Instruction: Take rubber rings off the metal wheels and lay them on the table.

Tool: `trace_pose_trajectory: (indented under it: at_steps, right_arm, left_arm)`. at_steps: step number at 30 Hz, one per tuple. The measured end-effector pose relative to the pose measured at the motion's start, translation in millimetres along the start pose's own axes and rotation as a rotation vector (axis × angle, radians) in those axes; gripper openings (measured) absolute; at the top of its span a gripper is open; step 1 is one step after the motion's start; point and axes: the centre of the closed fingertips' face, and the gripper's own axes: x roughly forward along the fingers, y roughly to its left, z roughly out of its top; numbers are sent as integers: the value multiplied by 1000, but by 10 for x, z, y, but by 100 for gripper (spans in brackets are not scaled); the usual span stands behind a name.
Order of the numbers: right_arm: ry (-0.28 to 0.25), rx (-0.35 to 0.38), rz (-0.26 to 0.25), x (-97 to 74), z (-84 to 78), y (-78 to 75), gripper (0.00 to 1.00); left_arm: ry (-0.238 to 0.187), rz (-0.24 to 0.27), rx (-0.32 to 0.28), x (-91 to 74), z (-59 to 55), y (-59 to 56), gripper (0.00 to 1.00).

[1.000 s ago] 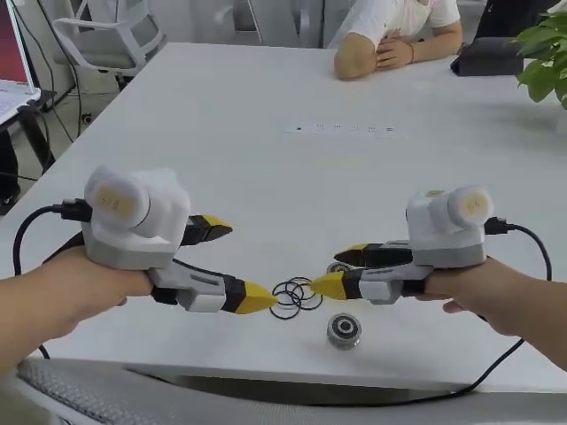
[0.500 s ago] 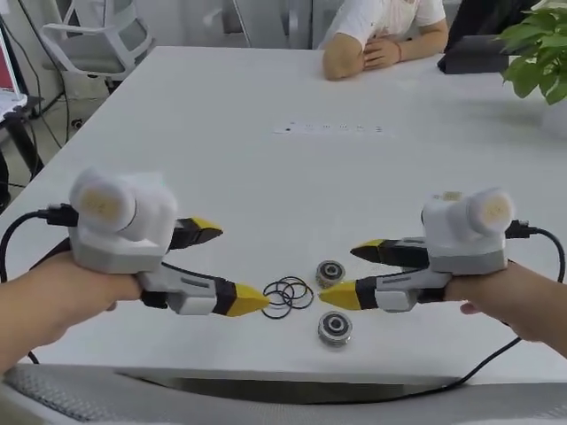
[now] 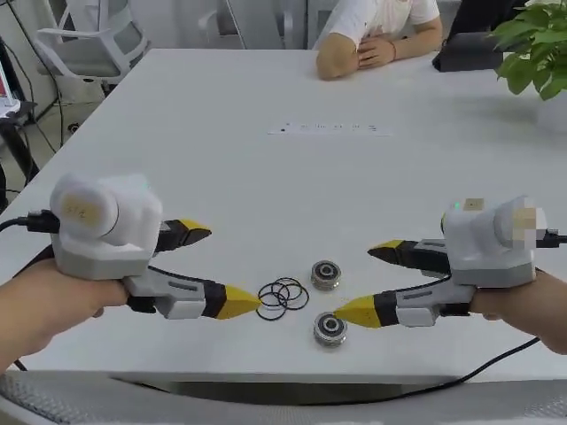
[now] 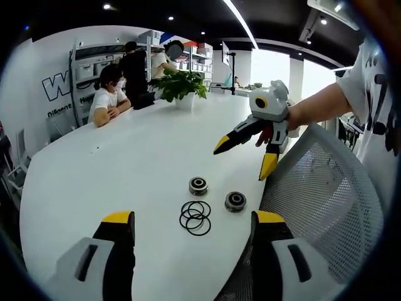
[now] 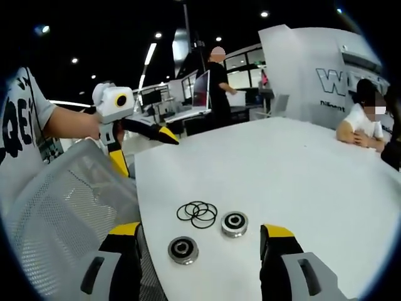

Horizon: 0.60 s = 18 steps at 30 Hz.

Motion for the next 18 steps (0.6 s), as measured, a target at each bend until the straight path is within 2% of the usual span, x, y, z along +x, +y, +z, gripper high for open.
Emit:
trace_pose_trajectory:
  at_steps: [13, 18]
  right_arm:
    - [4, -69, -39, -228, -12, 63, 82]
    - [15, -83, -47, -293, -77, 35, 82]
  left_arm:
    - [-8, -11, 26, -34, 43, -57, 75]
    - [-5, -11, 38, -49, 23, -58, 75]
